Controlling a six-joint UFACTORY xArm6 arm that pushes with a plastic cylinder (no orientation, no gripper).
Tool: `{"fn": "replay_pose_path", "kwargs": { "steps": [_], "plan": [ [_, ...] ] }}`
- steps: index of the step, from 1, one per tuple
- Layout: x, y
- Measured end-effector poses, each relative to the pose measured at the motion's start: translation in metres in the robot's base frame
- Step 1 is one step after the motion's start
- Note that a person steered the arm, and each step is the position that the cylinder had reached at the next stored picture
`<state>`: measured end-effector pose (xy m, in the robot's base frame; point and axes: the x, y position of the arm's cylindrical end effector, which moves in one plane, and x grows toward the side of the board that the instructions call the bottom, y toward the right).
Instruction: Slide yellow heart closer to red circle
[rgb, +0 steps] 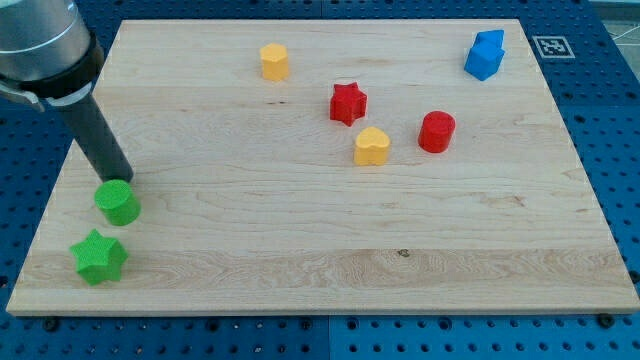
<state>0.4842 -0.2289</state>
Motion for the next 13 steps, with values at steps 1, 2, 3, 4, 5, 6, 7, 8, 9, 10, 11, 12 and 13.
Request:
{"fn": "replay_pose_path", "kwargs": {
  "steps": [1,2,3,4,5,6,7,8,9,10,11,12,13],
  "plan": [
    [0.023,0.0],
    [0.038,0.0],
    [0.032,0.007],
    [0.021,0.041],
    [0.027,0.078],
    [0.028,0.078],
    [0.028,0.081],
    [0.032,0.168],
    [0.032,0.179],
    [0.021,0.18],
    [-0.078,0.216],
    [-0.09,0.216],
    [-0.091,0.216]
  ]
}}
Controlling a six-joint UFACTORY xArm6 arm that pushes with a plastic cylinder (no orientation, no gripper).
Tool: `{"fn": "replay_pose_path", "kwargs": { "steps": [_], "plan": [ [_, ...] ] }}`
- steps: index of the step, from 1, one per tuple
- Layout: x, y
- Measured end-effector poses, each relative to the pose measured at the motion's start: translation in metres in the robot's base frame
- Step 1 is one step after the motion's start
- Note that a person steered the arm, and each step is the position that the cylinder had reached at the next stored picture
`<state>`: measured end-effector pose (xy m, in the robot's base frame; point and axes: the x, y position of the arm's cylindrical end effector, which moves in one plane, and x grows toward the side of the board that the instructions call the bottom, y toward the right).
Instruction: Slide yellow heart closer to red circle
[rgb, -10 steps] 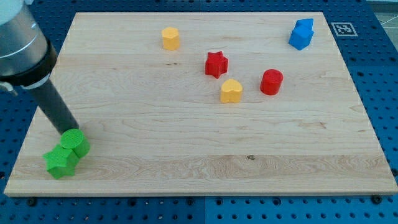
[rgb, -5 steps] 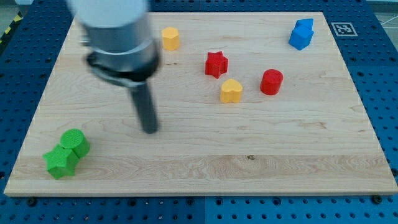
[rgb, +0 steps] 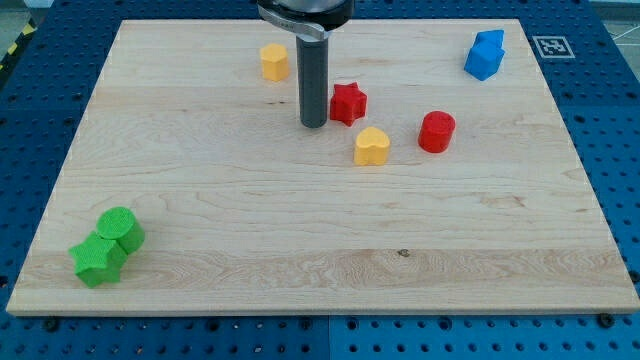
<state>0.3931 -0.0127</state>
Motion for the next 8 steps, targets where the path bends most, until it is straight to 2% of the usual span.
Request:
{"fn": "replay_pose_path", "kwargs": {
  "steps": [1,3,5,6,8],
  "plan": [
    [0.0,0.0],
    [0.04,0.007],
    [0.038,0.011],
    [0.036,0.045],
    [0.036,0.064]
  ]
}}
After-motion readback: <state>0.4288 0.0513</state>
